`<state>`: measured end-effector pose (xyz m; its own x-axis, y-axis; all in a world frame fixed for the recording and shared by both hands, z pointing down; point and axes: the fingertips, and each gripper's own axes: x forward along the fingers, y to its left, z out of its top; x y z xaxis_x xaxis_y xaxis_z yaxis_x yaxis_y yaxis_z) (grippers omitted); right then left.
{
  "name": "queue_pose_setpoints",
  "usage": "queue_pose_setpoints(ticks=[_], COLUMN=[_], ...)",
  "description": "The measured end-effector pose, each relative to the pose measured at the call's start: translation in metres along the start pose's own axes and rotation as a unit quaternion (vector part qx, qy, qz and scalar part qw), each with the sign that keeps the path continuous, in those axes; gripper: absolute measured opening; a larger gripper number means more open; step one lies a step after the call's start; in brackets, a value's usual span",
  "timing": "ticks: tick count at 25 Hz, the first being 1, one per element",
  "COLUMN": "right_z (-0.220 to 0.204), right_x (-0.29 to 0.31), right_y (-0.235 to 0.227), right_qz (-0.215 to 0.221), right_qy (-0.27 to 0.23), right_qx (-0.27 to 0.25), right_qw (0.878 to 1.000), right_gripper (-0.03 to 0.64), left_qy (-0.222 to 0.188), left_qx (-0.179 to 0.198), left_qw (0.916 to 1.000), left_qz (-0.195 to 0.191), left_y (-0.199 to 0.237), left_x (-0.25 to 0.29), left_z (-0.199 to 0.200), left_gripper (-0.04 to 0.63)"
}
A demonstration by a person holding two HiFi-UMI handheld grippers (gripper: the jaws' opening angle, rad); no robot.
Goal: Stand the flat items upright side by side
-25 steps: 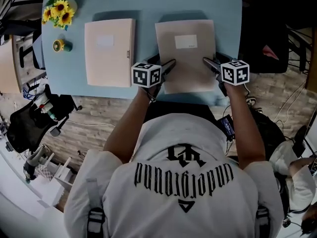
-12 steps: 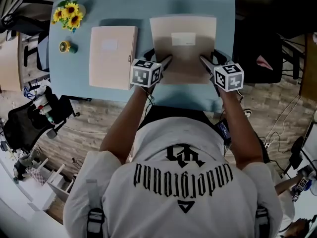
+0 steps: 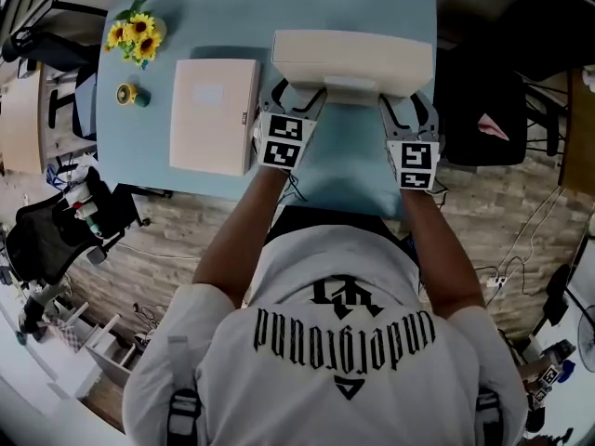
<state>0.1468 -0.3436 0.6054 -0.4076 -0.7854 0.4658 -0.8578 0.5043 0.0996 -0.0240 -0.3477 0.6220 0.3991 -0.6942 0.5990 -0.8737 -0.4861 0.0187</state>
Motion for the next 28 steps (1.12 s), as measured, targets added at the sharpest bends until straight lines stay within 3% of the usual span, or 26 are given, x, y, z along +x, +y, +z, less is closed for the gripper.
queue_pose_setpoints(ticks=[17,28], right_z=[-0.019,-0.017], right_x=[-0.001,-0.039], right_y=[0.001,-0.004], right_qz=[-0.028,-0.011], right_qy=[-0.017,-0.021], right_qx=[-0.003,0.000], right_qw=[0.999,1.000], right_gripper=[0.275,0.287], left_qy=[-0.041,-0.057], left_qx=[0.036,-0.007], left_qw=[0.9983,0.9977], left_qz=[0.020,0.037], left_y=[-0.004,-0.013], left_x=[0.004,-0.033], left_z=[-0.009,-0.010], left_gripper=[0.330,0.359])
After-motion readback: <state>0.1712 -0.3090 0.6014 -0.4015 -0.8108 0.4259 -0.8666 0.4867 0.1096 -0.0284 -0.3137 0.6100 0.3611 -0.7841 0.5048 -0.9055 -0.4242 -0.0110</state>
